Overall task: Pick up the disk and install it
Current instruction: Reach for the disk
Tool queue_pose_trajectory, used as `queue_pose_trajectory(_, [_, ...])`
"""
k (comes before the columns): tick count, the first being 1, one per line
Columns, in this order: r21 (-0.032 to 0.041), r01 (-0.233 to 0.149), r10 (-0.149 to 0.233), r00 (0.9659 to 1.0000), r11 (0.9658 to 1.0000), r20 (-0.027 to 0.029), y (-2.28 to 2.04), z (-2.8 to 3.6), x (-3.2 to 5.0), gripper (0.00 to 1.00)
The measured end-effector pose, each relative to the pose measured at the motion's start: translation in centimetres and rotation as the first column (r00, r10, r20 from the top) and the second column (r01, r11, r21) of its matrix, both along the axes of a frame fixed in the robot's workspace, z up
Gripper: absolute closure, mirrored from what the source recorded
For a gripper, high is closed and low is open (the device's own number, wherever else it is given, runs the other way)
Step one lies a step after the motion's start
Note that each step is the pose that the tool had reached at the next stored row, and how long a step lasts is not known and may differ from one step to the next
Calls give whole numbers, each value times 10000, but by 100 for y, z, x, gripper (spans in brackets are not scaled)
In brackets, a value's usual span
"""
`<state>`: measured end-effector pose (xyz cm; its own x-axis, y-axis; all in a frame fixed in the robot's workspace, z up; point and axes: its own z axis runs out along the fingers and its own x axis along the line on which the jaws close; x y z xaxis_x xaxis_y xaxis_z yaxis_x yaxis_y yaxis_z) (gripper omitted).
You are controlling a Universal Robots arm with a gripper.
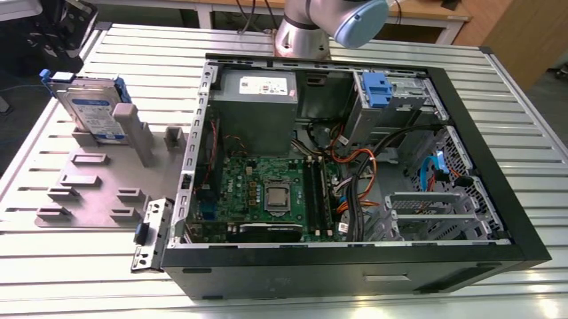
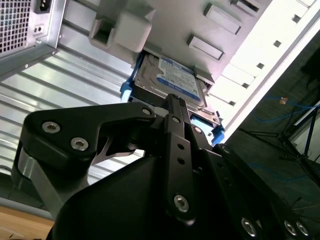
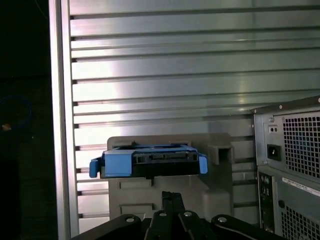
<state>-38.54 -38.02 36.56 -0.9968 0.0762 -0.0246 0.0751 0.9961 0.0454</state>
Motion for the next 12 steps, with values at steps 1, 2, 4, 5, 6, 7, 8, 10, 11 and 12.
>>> queue_pose_trajectory(1, [1, 0, 0, 10000, 10000, 1, 14, -18, -22, 89])
queue_pose_trajectory(2, [0, -1, 1, 10000, 10000, 0, 26, -34, -43, 89])
queue_pose_trajectory(4, [0, 0, 0, 10000, 10000, 0, 47, -67, -79, 89])
queue_pose_trajectory(5, [1, 1, -1, 10000, 10000, 1, 54, -85, -90, 89])
queue_pose_trajectory(6, [0, 1, -1, 10000, 10000, 1, 59, -102, -97, 89])
queue_pose_trajectory(7, [1, 1, -1, 10000, 10000, 1, 65, -120, -99, 89])
queue_pose_trajectory(8, [-1, 0, 0, 10000, 10000, -1, 72, -138, -99, 89])
queue_pose_trajectory(10, [0, -1, 1, 10000, 10000, 0, 90, -170, -100, 89])
queue_pose_trajectory(11, [0, -3, 3, 10000, 10000, 0, 98, -186, -100, 89])
queue_pose_trajectory(12, [0, -6, 6, 10000, 10000, -1, 108, -200, -100, 89])
